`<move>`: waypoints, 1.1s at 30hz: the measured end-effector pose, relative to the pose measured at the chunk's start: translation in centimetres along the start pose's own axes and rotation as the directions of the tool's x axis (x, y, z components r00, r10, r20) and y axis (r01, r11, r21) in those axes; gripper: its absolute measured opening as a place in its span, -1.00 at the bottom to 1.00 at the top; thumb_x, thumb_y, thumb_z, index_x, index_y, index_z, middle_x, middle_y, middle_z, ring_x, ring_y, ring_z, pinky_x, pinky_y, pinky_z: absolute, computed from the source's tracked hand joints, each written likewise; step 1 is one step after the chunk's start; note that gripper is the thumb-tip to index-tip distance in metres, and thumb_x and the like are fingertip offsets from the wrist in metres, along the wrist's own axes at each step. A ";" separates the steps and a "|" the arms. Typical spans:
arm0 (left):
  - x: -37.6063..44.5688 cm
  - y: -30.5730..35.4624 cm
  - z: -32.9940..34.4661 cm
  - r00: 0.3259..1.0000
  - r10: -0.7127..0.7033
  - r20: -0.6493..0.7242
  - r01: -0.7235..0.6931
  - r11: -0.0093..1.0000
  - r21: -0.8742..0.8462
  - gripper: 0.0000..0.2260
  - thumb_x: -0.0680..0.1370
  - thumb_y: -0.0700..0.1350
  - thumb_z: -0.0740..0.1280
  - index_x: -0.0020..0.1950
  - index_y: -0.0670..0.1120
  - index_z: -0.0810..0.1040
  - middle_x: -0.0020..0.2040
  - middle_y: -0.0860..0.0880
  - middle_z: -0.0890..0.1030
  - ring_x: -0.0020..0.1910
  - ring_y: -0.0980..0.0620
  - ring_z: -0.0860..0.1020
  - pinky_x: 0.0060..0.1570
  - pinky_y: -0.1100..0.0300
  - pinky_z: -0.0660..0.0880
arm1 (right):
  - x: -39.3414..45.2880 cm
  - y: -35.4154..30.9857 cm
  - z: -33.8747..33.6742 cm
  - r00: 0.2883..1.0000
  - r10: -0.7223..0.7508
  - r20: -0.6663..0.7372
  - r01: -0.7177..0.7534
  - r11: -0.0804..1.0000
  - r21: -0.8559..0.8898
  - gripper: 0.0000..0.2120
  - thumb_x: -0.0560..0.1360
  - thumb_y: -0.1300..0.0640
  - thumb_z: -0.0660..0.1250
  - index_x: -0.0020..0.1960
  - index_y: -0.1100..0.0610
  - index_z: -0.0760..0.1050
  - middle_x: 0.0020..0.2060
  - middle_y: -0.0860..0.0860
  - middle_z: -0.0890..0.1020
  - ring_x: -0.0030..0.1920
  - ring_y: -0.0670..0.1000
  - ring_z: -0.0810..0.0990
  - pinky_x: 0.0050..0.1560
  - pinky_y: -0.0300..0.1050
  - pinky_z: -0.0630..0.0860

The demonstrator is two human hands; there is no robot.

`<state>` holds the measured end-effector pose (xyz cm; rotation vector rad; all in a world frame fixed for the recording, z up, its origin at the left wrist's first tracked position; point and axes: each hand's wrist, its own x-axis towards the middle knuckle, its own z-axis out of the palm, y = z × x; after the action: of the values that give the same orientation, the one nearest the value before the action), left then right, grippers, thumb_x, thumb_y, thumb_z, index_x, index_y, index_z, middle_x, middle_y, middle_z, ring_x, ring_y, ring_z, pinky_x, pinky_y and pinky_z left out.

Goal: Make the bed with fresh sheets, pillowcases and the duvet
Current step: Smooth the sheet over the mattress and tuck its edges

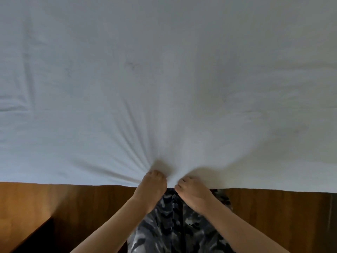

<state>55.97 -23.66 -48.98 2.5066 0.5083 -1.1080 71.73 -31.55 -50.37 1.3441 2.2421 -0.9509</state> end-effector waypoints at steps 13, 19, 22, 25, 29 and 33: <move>3.5 9.1 -5.2 0.927 0.084 -0.365 -0.143 0.980 -0.137 -0.77 0.50 -0.02 0.16 -0.28 -0.04 0.52 -0.36 0.01 0.51 -0.42 0.02 0.48 -0.51 0.20 0.35 | -12.6 10.1 1.9 0.919 0.193 -0.344 -0.177 0.981 0.077 -0.76 0.30 0.03 0.53 -0.12 0.10 0.58 -0.22 0.04 0.61 -0.20 0.07 0.59 -0.21 -0.08 0.55; 9.9 20.6 -11.2 0.876 -0.063 -0.479 -0.058 0.970 -0.235 -0.82 0.51 -0.05 0.19 -0.19 -0.06 0.55 -0.27 -0.01 0.53 -0.35 -0.01 0.49 -0.46 0.15 0.43 | -23.4 19.9 3.0 0.852 0.325 -0.410 -0.275 0.945 0.178 -0.74 0.32 0.07 0.50 -0.05 0.12 0.56 -0.16 0.06 0.59 -0.16 0.09 0.58 -0.20 -0.07 0.56; 13.1 25.7 -14.2 0.876 -0.139 -0.462 -0.001 0.957 -0.289 -0.74 0.41 0.00 0.43 0.01 -0.08 0.49 -0.12 -0.04 0.58 -0.23 -0.03 0.55 -0.38 0.13 0.53 | -28.6 24.5 5.1 0.848 0.275 -0.454 -0.232 0.961 0.149 -0.70 0.34 0.07 0.50 0.01 0.14 0.52 -0.09 0.08 0.58 -0.10 0.09 0.57 -0.18 -0.09 0.57; 15.3 29.2 -15.7 0.909 -0.140 -0.393 0.020 0.955 -0.295 -0.43 0.25 0.04 0.58 0.13 -0.11 0.44 -0.01 -0.08 0.60 -0.11 -0.07 0.58 -0.29 0.11 0.57 | -32.4 29.1 8.5 0.871 0.215 -0.442 -0.199 0.976 0.083 -0.55 0.31 0.03 0.52 0.11 0.17 0.49 0.02 0.13 0.59 -0.02 0.14 0.58 -0.13 -0.03 0.60; 17.6 29.9 -15.0 0.913 -0.141 -0.382 0.065 0.977 -0.203 -0.39 0.24 0.01 0.59 0.18 -0.21 0.50 0.10 -0.17 0.58 0.01 -0.16 0.58 -0.27 0.05 0.59 | -34.1 32.3 11.9 0.887 0.103 -0.449 -0.139 0.989 -0.048 -0.68 0.44 0.07 0.26 0.12 0.21 0.49 0.03 0.15 0.58 -0.02 0.16 0.52 -0.11 0.01 0.60; 19.5 28.9 -13.5 0.852 -0.069 -0.519 -0.027 0.984 -0.174 -0.78 0.47 -0.09 0.21 -0.07 -0.15 0.61 -0.06 -0.08 0.55 -0.11 -0.08 0.49 -0.39 0.12 0.55 | -33.2 32.7 12.9 0.889 0.005 -0.457 -0.088 0.983 -0.161 -0.85 0.43 0.17 0.30 -0.02 0.16 0.55 -0.12 0.08 0.60 -0.18 0.09 0.55 -0.28 -0.09 0.51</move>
<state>89.87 -39.28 -50.27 2.6287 0.7403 -0.3380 115.94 -51.07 -51.37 1.6623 2.5398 -0.4284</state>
